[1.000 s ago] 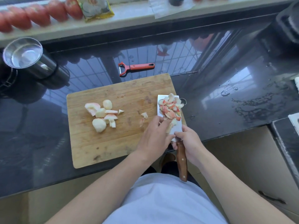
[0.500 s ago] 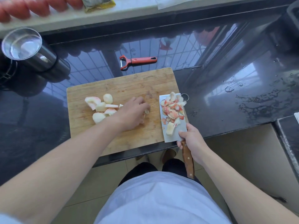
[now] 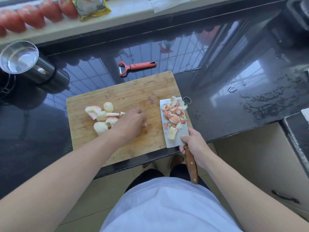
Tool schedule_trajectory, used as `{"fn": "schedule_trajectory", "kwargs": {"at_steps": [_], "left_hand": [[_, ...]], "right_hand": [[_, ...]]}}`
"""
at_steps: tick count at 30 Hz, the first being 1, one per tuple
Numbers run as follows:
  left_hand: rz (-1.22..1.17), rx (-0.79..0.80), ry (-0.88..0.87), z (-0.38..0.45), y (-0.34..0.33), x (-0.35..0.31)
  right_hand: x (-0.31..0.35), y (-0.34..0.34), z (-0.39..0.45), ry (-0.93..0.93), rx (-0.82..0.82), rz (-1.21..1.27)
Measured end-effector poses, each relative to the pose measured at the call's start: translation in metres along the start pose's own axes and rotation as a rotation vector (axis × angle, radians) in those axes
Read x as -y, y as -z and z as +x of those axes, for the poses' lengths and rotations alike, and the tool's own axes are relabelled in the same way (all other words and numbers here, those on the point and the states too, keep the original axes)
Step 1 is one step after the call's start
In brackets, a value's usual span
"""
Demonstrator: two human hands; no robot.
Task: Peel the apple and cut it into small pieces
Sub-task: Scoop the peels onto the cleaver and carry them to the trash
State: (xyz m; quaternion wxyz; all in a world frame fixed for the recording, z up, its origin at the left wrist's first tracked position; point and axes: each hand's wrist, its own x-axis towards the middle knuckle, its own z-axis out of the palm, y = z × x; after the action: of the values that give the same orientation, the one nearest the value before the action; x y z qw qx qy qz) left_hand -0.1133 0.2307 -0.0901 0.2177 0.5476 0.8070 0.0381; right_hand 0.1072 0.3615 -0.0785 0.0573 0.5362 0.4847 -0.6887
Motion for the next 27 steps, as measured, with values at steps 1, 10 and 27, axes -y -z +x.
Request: {"fn": "schedule_trajectory", "kwargs": {"at_steps": [1, 10, 27], "left_hand": [[0.012, -0.016, -0.011, -0.001, -0.001, 0.001], [-0.464, 0.026, 0.319, -0.010, 0.012, -0.005], [-0.140, 0.056, -0.177, 0.028, 0.051, -0.057]], "right_hand": [[0.000, 0.000, 0.001, 0.001, 0.002, -0.008], [0.002, -0.001, -0.003, 0.003, 0.004, -0.002], [0.009, -0.005, -0.017, 0.078, 0.135, -0.074]]}}
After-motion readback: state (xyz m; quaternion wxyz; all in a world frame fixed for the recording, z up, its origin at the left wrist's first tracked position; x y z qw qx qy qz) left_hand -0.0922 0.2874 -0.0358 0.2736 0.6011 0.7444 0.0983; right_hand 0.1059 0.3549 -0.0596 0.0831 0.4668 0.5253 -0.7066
